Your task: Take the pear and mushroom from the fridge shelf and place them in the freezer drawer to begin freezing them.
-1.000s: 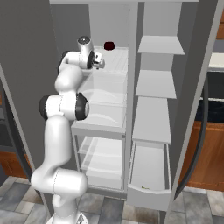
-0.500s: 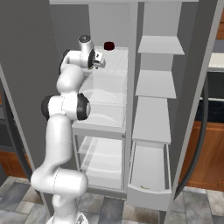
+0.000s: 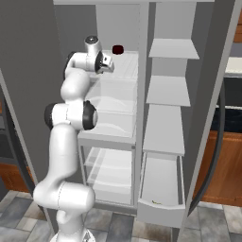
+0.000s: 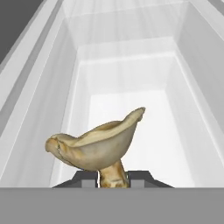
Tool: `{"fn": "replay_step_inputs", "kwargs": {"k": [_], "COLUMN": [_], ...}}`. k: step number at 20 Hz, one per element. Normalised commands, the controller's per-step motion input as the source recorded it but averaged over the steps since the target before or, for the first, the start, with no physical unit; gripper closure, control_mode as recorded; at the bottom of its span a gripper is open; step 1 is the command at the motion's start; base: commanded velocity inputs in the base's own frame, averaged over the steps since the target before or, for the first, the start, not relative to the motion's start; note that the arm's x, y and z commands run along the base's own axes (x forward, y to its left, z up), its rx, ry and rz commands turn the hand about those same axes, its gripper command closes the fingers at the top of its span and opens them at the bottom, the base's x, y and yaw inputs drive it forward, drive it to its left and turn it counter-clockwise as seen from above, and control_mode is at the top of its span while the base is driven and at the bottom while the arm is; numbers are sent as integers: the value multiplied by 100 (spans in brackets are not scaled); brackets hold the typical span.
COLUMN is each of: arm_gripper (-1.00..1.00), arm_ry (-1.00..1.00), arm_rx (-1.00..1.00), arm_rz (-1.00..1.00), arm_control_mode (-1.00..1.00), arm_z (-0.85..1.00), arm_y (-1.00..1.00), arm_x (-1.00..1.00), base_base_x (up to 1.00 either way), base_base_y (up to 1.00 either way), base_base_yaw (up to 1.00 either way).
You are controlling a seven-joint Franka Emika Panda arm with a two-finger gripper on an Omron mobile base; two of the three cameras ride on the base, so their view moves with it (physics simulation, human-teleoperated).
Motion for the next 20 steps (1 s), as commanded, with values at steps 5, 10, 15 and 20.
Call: {"fn": "replay_step_inputs", "kwargs": {"k": [5,10,15,20], "arm_gripper": [100,100,100,100], "arm_ry": [-2,-9,-9,-1], "arm_rx": [0,0,4,7], "arm_rz": [0,0,0,-2], "arm_control_mode": [-100,-100,-100,-100], "arm_z": [0,0,5,33], "arm_y": [-6,-14,-27,-22], "arm_x": [-83,-100,-100,-100], "base_base_x": [0,0,0,0], "base_base_y": [0,0,0,0], "base_base_yaw": [0,0,0,0]}}
